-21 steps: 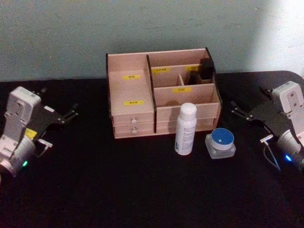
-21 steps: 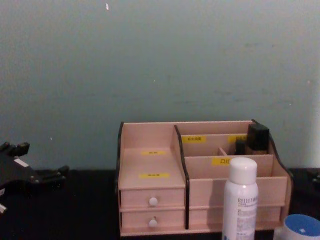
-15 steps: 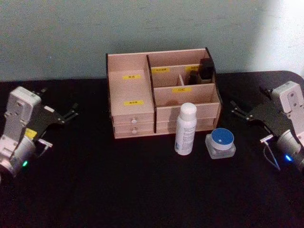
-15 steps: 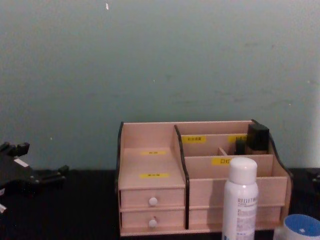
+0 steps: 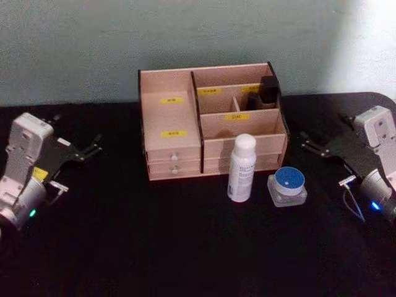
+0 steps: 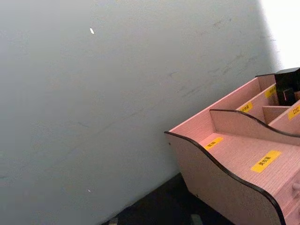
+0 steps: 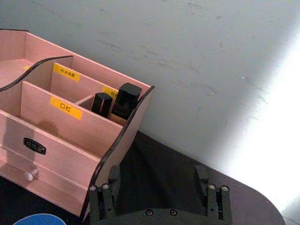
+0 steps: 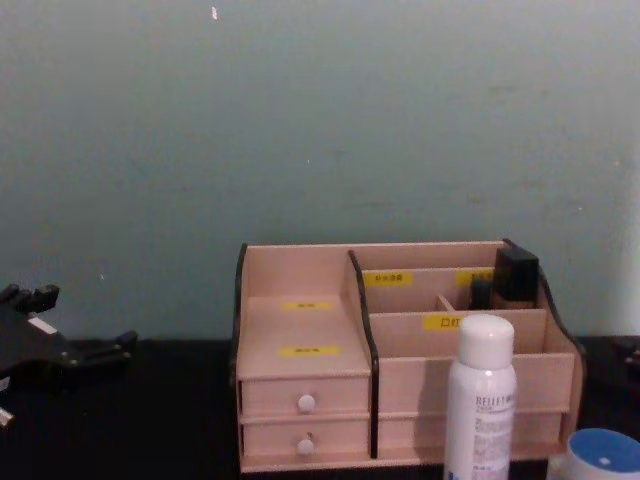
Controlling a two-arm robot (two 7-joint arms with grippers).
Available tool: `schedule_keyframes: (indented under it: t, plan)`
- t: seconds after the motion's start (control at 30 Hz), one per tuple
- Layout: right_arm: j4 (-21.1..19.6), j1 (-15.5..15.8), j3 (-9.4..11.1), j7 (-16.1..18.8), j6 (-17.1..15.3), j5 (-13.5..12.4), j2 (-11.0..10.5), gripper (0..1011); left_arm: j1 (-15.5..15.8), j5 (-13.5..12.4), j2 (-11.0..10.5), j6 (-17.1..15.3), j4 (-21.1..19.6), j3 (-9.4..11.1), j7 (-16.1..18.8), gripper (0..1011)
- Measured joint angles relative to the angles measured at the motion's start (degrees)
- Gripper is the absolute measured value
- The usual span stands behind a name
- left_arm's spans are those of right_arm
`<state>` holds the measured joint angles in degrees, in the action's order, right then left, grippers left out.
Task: Pick up the facial cleanser and watermelon frost from the table and place them into the tiered storage box.
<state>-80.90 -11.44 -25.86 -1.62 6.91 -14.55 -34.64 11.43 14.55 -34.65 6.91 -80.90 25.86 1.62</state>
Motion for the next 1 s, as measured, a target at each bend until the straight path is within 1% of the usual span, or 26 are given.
schedule_keyframes:
  t: [0.6, 0.77, 0.9, 1.0]
  plan:
    - [0.0, 0.0, 0.0, 0.0, 0.0, 0.0, 0.0, 1000, 0.0, 0.0, 0.0, 0.0, 0.0, 0.0, 0.0, 1001]
    - [-0.9, 1.0, 1.3, 0.7, 0.5, 0.0, -0.2, 1000, 0.0, 0.0, 0.0, 0.0, 0.0, 0.0, 0.0, 1001]
    - [-2.6, 2.4, 2.4, 1.5, 0.7, -0.6, -0.7, 1000, 0.0, 0.0, 0.0, 0.0, 0.0, 0.0, 0.0, 1001]
    - [-4.4, 4.0, 3.5, 2.3, 0.8, -1.6, -1.4, 1000, 0.0, 0.0, 0.0, 0.0, 0.0, 0.0, 0.0, 1001]
